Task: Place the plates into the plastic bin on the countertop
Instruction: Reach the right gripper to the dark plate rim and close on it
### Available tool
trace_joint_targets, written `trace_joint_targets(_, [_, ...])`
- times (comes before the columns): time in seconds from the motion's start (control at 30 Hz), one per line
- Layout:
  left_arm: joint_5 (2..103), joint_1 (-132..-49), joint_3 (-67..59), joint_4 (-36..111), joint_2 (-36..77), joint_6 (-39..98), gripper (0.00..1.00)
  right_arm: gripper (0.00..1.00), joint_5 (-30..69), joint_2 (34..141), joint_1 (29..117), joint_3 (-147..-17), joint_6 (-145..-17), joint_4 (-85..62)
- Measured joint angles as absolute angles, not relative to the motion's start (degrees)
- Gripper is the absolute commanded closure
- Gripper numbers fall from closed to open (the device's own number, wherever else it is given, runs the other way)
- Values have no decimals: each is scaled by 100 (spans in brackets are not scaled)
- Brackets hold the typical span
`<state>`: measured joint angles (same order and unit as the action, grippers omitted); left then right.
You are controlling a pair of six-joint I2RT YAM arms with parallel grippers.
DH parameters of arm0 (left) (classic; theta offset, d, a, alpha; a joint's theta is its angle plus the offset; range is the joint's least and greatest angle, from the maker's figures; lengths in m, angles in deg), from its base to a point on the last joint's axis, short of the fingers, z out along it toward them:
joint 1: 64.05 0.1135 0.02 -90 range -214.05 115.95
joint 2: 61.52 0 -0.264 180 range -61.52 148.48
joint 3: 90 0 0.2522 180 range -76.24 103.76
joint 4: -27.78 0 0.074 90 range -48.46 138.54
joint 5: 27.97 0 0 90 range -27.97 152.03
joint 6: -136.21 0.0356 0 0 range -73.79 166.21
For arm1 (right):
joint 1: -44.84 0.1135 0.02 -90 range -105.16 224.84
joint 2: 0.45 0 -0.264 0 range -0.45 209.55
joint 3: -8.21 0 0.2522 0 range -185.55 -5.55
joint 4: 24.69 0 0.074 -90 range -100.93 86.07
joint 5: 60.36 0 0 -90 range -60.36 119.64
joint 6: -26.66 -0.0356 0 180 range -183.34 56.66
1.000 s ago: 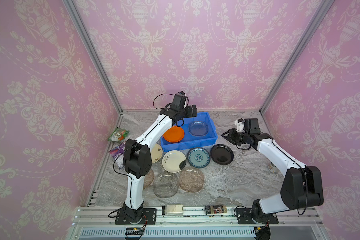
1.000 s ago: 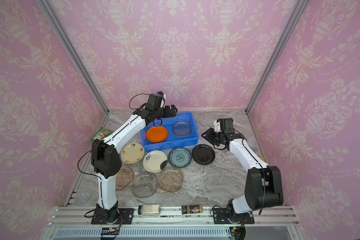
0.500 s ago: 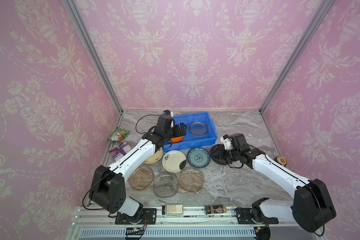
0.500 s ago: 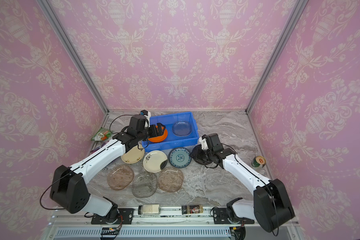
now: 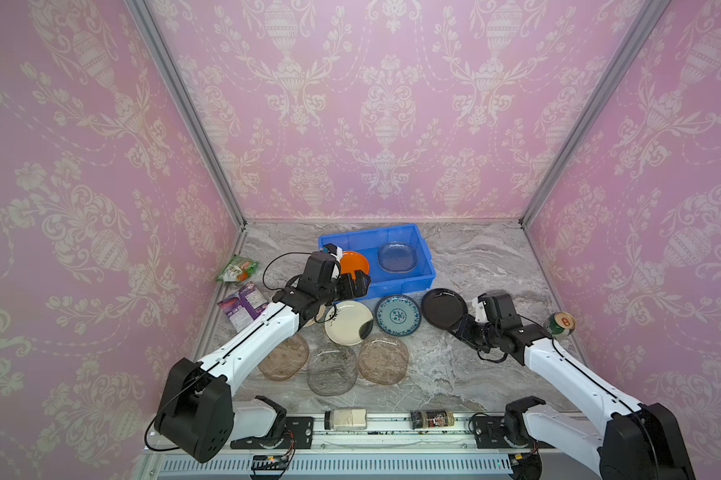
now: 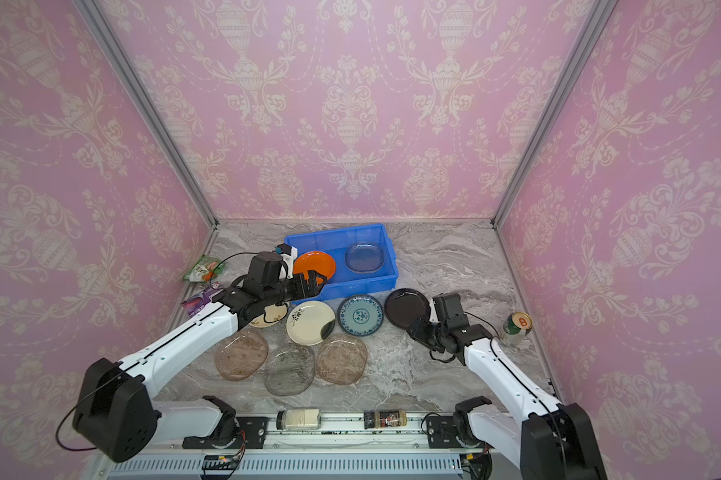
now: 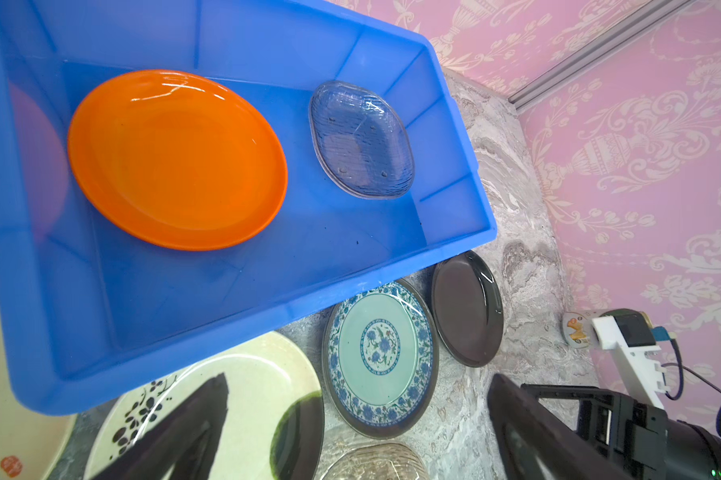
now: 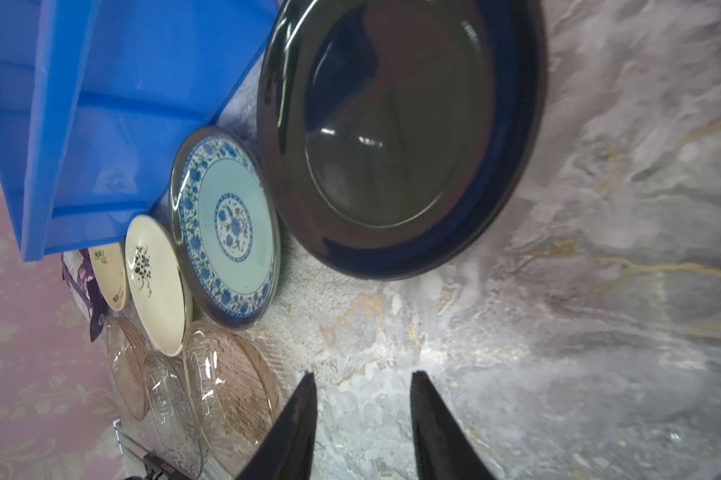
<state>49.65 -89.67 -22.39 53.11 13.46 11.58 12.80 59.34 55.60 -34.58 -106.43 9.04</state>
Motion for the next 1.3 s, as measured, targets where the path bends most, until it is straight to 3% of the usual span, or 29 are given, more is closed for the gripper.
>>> trace_joint_targets(0.37, [4972, -8967, -2136, 5003, 1351, 1236, 1, 70, 987, 6181, 4434, -3069, -11013, -135])
trace_joint_targets(1.3, [4364, -8710, -1859, 4371, 2149, 1206, 1, 76, 524, 8065, 4354, -2835, -11509, -2534])
